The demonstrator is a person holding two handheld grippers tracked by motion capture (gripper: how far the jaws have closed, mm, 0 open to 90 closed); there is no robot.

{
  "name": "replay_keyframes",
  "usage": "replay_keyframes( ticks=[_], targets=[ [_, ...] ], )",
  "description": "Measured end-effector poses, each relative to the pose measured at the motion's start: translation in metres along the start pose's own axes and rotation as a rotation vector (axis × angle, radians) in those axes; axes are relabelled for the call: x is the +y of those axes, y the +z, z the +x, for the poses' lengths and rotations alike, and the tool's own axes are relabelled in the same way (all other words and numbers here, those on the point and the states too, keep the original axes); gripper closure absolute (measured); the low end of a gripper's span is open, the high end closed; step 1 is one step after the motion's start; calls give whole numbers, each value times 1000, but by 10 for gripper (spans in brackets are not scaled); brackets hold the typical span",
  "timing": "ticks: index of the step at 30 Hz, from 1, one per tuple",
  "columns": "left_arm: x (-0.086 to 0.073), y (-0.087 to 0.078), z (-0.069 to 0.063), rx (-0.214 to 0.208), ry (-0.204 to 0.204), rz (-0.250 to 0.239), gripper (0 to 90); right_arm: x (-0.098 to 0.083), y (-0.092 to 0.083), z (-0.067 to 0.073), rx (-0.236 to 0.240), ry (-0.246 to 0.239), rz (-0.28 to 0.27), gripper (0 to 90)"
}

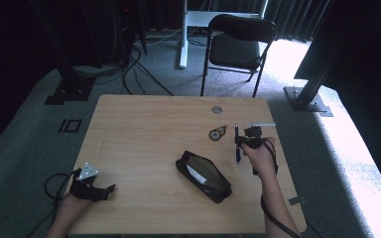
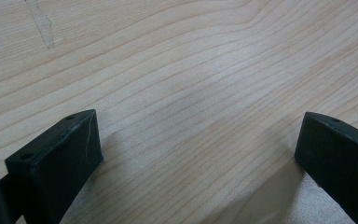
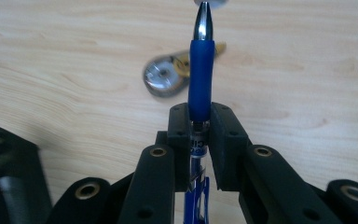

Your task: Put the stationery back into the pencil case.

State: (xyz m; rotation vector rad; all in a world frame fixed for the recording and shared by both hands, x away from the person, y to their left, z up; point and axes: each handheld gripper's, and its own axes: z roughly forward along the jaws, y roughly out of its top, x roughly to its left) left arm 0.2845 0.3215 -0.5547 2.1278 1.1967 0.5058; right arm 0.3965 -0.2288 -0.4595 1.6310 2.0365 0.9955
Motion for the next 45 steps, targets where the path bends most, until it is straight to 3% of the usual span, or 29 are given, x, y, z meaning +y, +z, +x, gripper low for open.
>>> replay_keyframes(
  ticks=[10,23,37,39,45],
  targets=[
    [0,0,0,0,0,0,6,13,-34,19,72,-68,-88,792],
    [0,0,0,0,-1,-1,6,18,-62,54,165,-196,-128,792],
    [0,0,0,0,0,-1,7,10,-67,95,295,-309,-92,792],
    [0,0,0,0,0,-1,6,8,-66,100,297,-342,-77,792],
    [0,0,0,0,0,-1,6,1,-54,110,319,-369,-23,792]
  ],
)
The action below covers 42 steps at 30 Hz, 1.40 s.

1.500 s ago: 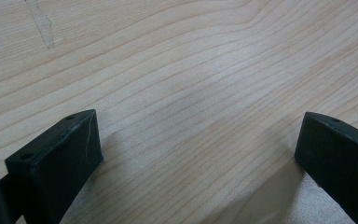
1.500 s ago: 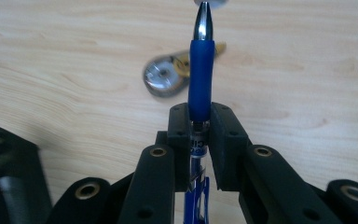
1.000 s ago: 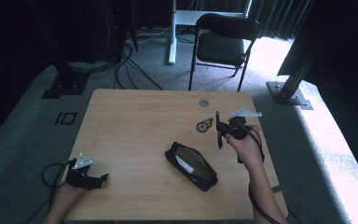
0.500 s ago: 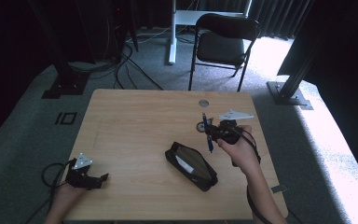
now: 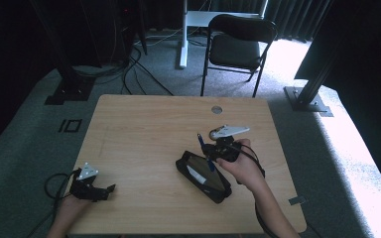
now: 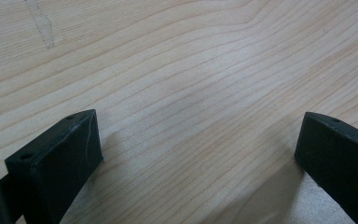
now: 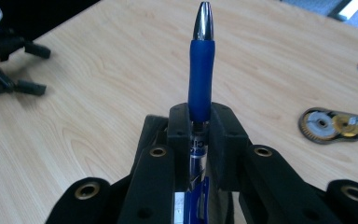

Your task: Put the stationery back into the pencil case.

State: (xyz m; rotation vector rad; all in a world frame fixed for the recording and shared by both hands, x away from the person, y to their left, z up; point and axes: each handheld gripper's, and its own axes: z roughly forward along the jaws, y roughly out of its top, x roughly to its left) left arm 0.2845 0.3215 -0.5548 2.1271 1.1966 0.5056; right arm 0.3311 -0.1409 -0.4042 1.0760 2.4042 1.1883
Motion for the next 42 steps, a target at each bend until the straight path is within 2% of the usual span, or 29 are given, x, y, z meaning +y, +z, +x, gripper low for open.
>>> replay_keyframes(
  ticks=[4,6,12,17,21,24,30,42],
  targets=[
    [0,0,0,0,0,0,6,-5,12,3,6,-10,49,792],
    [0,0,0,0,0,0,7,-6,15,3,1,-11,51,792],
    [0,0,0,0,-1,0,7,-14,34,7,-1,-35,145,792],
    [0,0,0,0,2,1,6,-19,45,8,-5,-46,182,792],
    [0,0,0,0,2,1,6,-25,58,9,-21,-73,252,792],
    [0,0,0,0,1,1,6,-26,64,10,-14,-80,281,792],
    [0,0,0,0,1,0,6,-27,76,11,-37,-109,325,792],
    [0,0,0,0,1,2,6,-30,92,15,-57,-122,390,791]
  ],
)
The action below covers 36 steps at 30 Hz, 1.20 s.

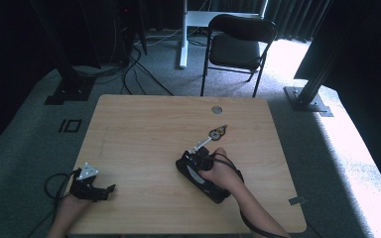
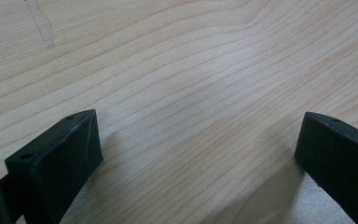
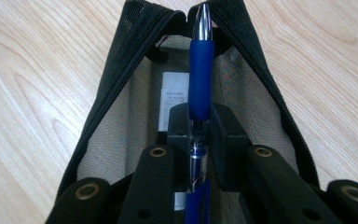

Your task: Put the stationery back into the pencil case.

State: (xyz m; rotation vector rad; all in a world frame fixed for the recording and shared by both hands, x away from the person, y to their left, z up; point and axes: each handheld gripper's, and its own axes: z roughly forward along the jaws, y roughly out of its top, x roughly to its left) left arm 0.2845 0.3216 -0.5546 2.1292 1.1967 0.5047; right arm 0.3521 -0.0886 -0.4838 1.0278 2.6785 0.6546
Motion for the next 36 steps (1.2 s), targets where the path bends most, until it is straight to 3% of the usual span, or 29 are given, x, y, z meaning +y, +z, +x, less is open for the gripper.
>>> replay_keyframes(
  ticks=[6,17,23,25,26,28,31,32,36],
  targets=[
    [0,0,0,0,0,0,6,2,9,2,-3,-11,33,791],
    [0,0,0,0,0,0,7,1,5,-1,19,6,12,764],
    [0,0,0,1,2,0,6,3,-16,-4,48,21,-69,756],
    [0,0,0,1,1,-1,6,5,-31,-7,66,43,-135,755],
    [0,0,0,0,-2,-3,6,5,-31,-7,66,43,-135,755],
    [0,0,0,1,0,-2,6,6,-45,-14,57,64,-187,750],
    [0,0,0,0,-1,-1,6,6,-49,-16,48,73,-199,745],
    [0,0,0,0,0,0,6,5,-55,-27,31,120,-235,727],
    [0,0,0,1,-1,-1,7,1,-57,-42,2,180,-261,713]
  ],
)
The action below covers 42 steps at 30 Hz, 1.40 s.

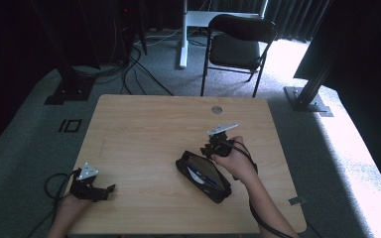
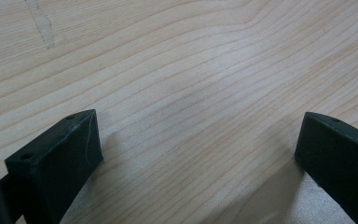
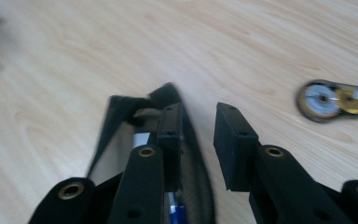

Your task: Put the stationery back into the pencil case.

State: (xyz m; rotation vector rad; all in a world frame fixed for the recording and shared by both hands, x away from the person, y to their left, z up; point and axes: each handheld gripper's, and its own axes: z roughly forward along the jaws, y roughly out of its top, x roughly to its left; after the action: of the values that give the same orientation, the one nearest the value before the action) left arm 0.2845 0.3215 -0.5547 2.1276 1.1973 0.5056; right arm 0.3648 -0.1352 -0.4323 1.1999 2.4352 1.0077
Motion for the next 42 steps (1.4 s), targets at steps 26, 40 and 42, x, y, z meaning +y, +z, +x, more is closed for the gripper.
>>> replay_keyframes(
  ticks=[26,40,42],
  targets=[
    [0,0,0,-1,1,2,6,-2,43,-76,-215,315,-34,609],
    [0,0,0,0,1,1,7,5,75,-100,-278,451,-13,562],
    [0,0,0,0,1,1,7,5,80,-104,-280,482,-20,519]
  ],
)
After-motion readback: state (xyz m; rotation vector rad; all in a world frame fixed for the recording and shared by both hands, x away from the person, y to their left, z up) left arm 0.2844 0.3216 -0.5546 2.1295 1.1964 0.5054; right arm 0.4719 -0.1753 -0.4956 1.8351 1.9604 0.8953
